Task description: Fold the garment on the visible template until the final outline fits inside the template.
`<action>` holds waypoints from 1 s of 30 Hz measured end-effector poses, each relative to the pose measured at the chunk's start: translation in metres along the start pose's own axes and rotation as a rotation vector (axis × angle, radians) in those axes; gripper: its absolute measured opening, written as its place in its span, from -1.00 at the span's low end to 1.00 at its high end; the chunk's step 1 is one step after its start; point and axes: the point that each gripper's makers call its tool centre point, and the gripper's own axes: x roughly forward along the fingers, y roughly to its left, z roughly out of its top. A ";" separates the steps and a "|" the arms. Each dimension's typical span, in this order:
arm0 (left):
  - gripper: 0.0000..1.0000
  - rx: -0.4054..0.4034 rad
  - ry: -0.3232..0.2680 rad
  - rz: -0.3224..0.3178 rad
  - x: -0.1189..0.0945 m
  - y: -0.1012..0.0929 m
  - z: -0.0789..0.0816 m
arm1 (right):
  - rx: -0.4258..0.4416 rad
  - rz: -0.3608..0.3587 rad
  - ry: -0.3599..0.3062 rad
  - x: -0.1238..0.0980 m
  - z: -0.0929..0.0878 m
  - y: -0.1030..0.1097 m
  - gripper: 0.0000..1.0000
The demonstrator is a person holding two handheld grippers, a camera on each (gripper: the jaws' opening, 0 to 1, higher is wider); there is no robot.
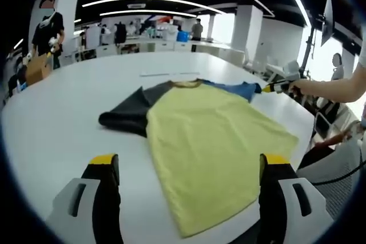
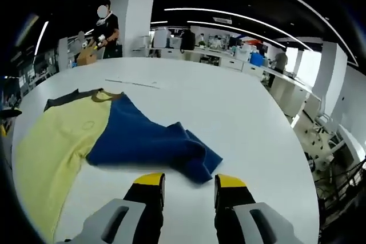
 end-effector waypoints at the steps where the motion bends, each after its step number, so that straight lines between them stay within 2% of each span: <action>1: 0.96 0.000 0.001 0.001 0.000 0.000 0.000 | -0.005 0.000 -0.001 0.001 0.000 -0.001 -0.43; 8: 0.95 0.000 0.004 0.001 0.003 0.000 0.002 | -0.021 0.003 0.023 0.014 -0.006 -0.009 -0.54; 15: 0.93 0.014 0.005 0.009 0.005 0.001 0.004 | 0.030 -0.005 0.029 0.021 -0.010 -0.017 -0.69; 20: 0.87 0.017 0.011 0.025 0.004 0.005 0.004 | 0.048 -0.016 0.033 0.023 -0.012 -0.018 -0.88; 24: 0.83 0.050 0.011 0.041 0.003 0.005 0.006 | 0.051 -0.019 0.040 0.023 -0.014 -0.017 -1.00; 30: 0.80 0.049 0.001 0.048 0.001 0.005 0.008 | 0.055 -0.005 0.025 0.016 -0.007 -0.011 -1.00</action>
